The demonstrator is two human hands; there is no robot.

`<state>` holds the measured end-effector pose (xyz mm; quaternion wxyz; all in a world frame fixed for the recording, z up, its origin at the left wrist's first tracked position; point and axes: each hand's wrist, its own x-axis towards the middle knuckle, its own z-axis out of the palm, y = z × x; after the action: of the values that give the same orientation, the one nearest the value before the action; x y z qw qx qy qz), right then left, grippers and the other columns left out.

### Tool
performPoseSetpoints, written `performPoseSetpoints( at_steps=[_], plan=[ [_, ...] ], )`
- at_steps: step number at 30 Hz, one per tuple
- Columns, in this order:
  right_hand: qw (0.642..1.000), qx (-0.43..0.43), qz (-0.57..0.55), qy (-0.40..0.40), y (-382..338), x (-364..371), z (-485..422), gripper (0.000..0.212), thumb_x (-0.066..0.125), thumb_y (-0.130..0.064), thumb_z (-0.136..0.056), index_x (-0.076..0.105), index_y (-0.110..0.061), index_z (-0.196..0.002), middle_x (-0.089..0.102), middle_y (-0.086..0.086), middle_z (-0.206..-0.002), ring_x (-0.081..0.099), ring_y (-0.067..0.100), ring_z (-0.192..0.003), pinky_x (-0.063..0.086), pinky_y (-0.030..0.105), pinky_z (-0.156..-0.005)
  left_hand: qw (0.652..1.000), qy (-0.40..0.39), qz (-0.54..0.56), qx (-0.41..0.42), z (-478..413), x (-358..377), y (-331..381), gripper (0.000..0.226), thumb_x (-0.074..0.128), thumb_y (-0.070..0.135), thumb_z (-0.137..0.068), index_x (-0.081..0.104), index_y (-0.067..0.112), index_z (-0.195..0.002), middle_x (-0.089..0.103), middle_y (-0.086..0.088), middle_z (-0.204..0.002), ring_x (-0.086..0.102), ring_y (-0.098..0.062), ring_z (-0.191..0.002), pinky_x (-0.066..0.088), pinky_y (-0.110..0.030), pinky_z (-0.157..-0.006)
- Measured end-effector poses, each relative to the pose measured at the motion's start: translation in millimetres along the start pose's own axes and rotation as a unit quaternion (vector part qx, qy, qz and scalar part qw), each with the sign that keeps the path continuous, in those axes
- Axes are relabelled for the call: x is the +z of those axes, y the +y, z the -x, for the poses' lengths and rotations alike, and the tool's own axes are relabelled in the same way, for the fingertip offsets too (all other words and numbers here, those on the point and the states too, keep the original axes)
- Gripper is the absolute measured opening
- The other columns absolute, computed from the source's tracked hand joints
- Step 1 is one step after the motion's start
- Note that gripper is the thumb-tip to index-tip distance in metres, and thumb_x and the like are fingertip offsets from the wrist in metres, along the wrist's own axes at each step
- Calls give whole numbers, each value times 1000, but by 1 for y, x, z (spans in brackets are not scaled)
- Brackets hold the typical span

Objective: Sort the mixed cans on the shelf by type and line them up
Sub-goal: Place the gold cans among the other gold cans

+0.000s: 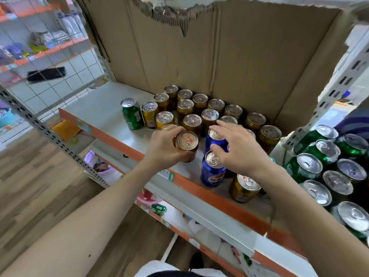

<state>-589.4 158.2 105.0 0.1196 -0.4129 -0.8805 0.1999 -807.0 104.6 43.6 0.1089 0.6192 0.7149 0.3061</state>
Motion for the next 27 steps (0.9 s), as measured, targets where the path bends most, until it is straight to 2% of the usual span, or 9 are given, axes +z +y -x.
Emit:
performPoseSetpoints(
  at_steps=[3, 6, 9, 12, 14, 16, 22, 25, 27],
  plan=[
    [1000, 1, -8, -1, 2, 6, 0, 58, 55, -38, -94, 39, -29, -149, 32, -5, -159, 22, 18, -147, 20, 50, -120, 999, -2, -51, 5, -2, 6, -9, 88, 60, 81, -55, 64, 26, -123, 62, 8, -125, 50, -16, -124, 35, -45, -104],
    [1000, 0, -18, -10, 2, 12, 0, 57, 55, -37, -94, 39, -30, -148, 31, -6, -159, 22, 17, -148, 22, 51, -119, 996, -4, -91, 14, 0, 9, -13, 87, 52, 85, -56, 64, 29, -122, 62, 10, -127, 42, -15, -129, 23, -37, -101],
    [1000, 2, -23, -15, 2, 17, -2, 55, 56, -37, -94, 41, -35, -147, 26, -7, -161, 21, 19, -148, 23, 52, -118, 994, -4, -107, 19, -1, 12, -20, 79, 63, 78, -63, 62, 30, -126, 60, 10, -133, 36, -17, -132, 20, -38, -99],
    [1000, 21, -15, -17, 1, 22, -7, 57, 56, -39, -94, 38, -36, -148, 23, -6, -162, 20, 20, -148, 24, 53, -118, 989, -2, -143, 45, -7, 15, -24, 68, 75, 64, -71, 60, 29, -128, 41, 10, -150, 22, -24, -140, 18, -46, -105],
    [999, 35, -1, -17, -1, 27, -11, 59, 55, -43, -93, 36, -35, -149, 22, -5, -162, 19, 20, -149, 22, 53, -119, 988, -6, -146, 48, -10, 17, -28, 65, 76, 61, -72, 58, 31, -127, 24, 9, -157, 12, -29, -143, 16, -51, -110],
    [999, 38, 22, -11, -2, 33, -14, 61, 55, -46, -93, 36, -34, -149, 23, -4, -162, 17, 19, -149, 20, 53, -119, 989, -18, -136, 46, -10, 19, -33, 67, 75, 62, -73, 53, 33, -130, 18, 6, -158, 7, -30, -144, 14, -52, -112],
    [995, 75, 68, 9, -16, 44, -18, 61, 54, -48, -93, 37, -32, -149, 23, -5, -162, 14, 18, -150, 15, 54, -120, 989, -48, -114, 80, -13, 6, -57, 77, 66, 66, -80, 37, 34, -144, 17, 7, -158, 5, -24, -146, 11, -50, -116],
    [991, 105, 70, 42, -25, 48, -12, 64, 50, -51, -88, 41, -29, -148, 31, -3, -159, 21, 20, -148, 17, 55, -119, 992, 5, -84, 92, -17, -19, -87, 78, 58, 67, -81, 38, 30, -146, 22, 5, -157, 11, -21, -142, 16, -42, -113],
    [986, 135, 49, 85, -32, 53, -4, 69, 53, -50, -84, 41, -25, -148, 40, 1, -154, 30, 24, -144, 22, 55, -117, 995, 60, -44, 68, -21, -39, -114, 76, 57, 62, -80, 40, 26, -144, 24, 1, -154, 18, -22, -141, 16, -35, -110]
  ],
)
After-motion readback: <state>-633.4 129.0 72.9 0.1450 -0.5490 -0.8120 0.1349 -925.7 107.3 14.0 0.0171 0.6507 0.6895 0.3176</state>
